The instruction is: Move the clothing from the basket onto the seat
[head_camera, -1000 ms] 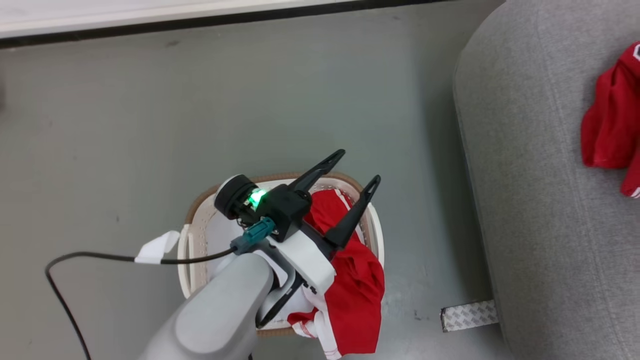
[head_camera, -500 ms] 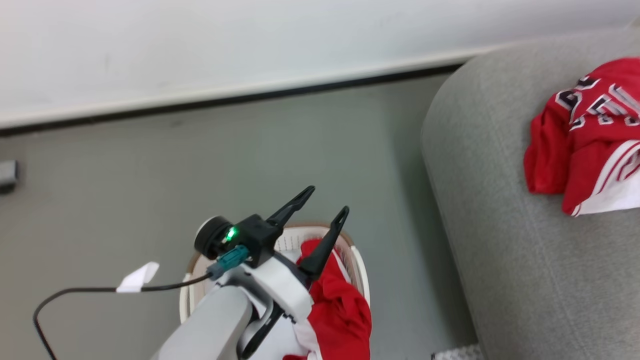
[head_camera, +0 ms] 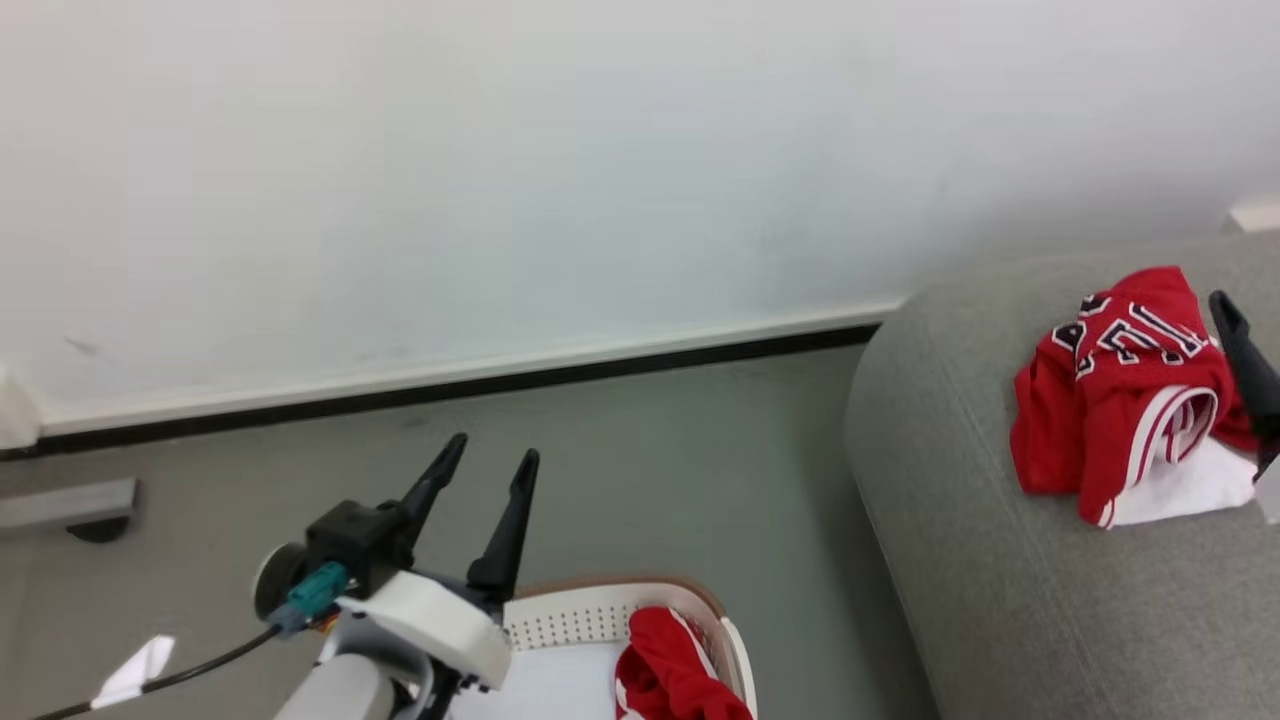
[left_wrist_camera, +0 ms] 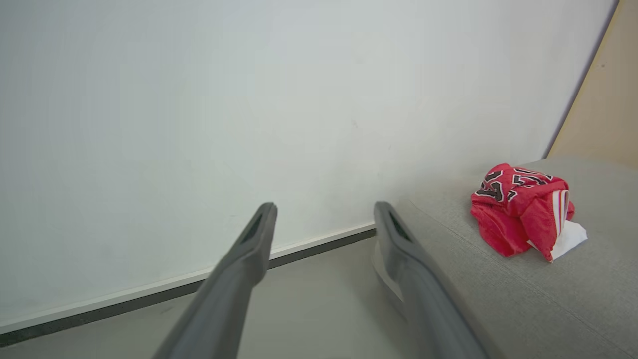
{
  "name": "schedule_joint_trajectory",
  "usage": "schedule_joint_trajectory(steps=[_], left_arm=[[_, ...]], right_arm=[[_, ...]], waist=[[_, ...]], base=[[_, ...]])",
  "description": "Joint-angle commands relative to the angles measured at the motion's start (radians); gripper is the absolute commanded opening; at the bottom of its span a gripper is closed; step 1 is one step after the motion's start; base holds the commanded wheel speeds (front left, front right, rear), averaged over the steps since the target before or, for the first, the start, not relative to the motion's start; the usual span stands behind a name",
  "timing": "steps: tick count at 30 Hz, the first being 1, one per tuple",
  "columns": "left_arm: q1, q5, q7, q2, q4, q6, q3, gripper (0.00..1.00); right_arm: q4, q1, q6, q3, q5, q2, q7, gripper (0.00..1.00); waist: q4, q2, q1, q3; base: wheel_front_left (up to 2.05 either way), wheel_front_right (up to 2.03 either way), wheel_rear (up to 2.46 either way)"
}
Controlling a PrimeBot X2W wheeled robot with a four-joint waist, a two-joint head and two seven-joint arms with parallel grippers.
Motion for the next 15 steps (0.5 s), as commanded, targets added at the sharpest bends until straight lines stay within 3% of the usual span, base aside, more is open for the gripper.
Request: schedule_joint_trajectory(steps=[1,8,15], left_arm=[[0.019,-0.014,0.0,0.011,-0.004,0.007,0.009,1.0],[0.117,-0.005,0.0,0.018,-0.034,0.048,0.114,1.0],[0.232,0.039,0.0,-0.008,-0.075,0.078,0.227,1.0]], right_arm=[[-0.013,0.026,-0.002,-0.009,0.007,0.006,-0.012,1.0],[-0.133,0.212,-0.002,-0.128,-0.039,0.086,-0.074,1.0],[-0.289,0.45,-0.002,-0.321,-0.2,0.271,-0.084,1.0]], waist=[[0.025,0.0,0.0004,-0.035],[0.075,0.0,0.0004,-0.071],[0.1,0.0,0.0004,-0.079]], base=[[0.0,0.0,0.0],[0.0,0.0,0.0],[0.0,0.0,0.0]])
